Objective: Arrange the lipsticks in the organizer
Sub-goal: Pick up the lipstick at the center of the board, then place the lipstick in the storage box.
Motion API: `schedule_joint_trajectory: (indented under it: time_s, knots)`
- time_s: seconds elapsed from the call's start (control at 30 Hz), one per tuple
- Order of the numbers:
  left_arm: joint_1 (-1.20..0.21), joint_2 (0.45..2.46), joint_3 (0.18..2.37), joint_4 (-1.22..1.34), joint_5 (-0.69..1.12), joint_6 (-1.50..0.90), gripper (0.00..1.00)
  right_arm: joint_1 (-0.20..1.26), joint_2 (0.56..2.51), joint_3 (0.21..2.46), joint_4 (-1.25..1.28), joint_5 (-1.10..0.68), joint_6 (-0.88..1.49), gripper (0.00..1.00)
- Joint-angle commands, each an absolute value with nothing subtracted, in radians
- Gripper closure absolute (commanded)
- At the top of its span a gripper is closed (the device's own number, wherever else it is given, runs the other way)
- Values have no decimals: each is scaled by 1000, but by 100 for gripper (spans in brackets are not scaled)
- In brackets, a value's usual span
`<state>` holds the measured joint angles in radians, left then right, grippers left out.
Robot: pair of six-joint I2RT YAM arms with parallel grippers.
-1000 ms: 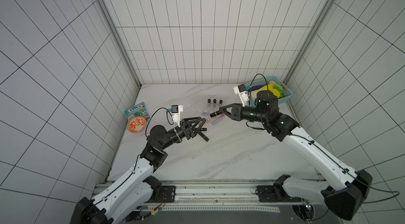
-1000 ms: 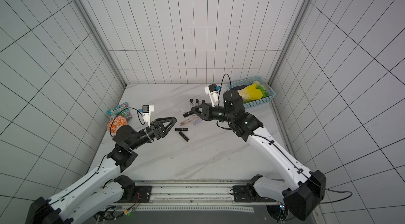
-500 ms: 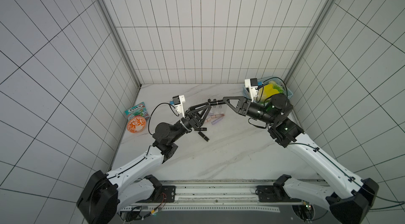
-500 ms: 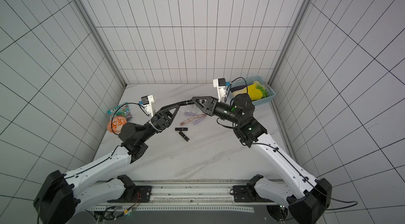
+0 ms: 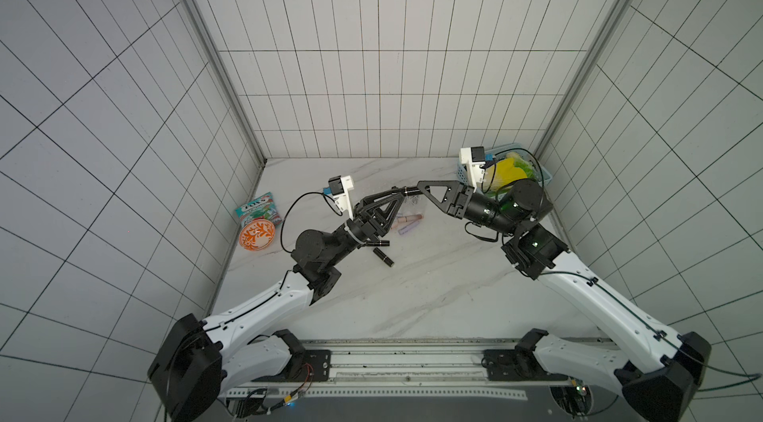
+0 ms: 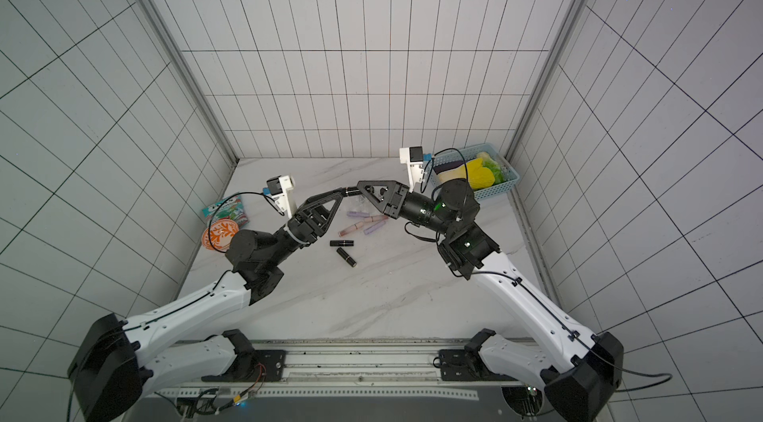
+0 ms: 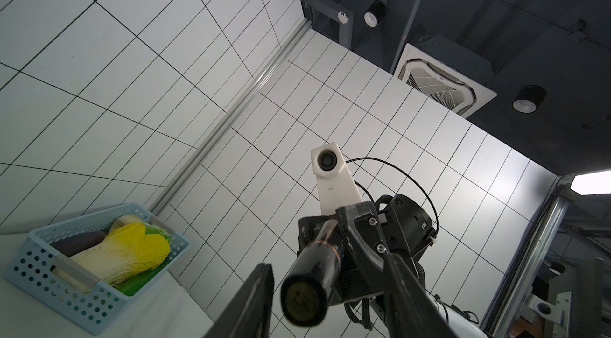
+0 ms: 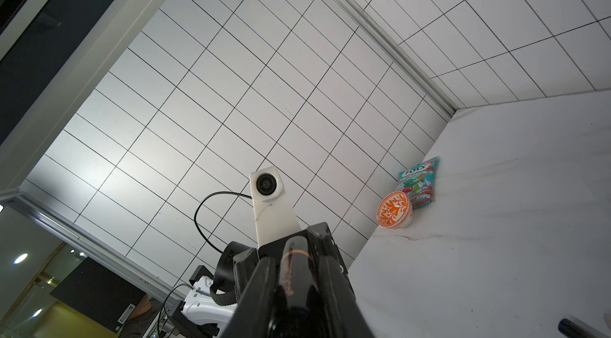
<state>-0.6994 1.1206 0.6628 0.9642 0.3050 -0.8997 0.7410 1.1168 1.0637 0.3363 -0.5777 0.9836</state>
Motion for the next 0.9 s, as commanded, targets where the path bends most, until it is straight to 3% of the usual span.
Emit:
schedule_joint_trajectory:
  time_s: [0.0,0.1,0.23,0.33,0.4,0.53,0.6,0.73,0.87]
  knots:
    - [-703,1109,688,949,293,-877,52,758,1130,1044,385,-570,991,75]
    - [-703,1105,700,930,299,-865,56,763,1146,1049,384,-575,988,74]
    - [-704,1091,702,904,294,-851,80,767,1148,1049,387,-570,985,74]
    - [-703,1082,701,889,290,-842,91,767,1144,1055,372,-569,972,71]
    - [-701,1077,702,876,285,-836,93,766,1141,1059,360,-573,960,60]
    - [-696,1037,717,751,241,-775,94,746,1094,1078,222,-553,875,11]
    - [-687,1004,749,593,216,-707,94,727,1045,1108,56,-497,778,0]
    - [-648,1017,920,90,126,-508,94,688,954,1171,-256,-326,590,1]
    - [-522,1123,1032,-146,137,-461,96,649,930,1194,-436,-203,479,1]
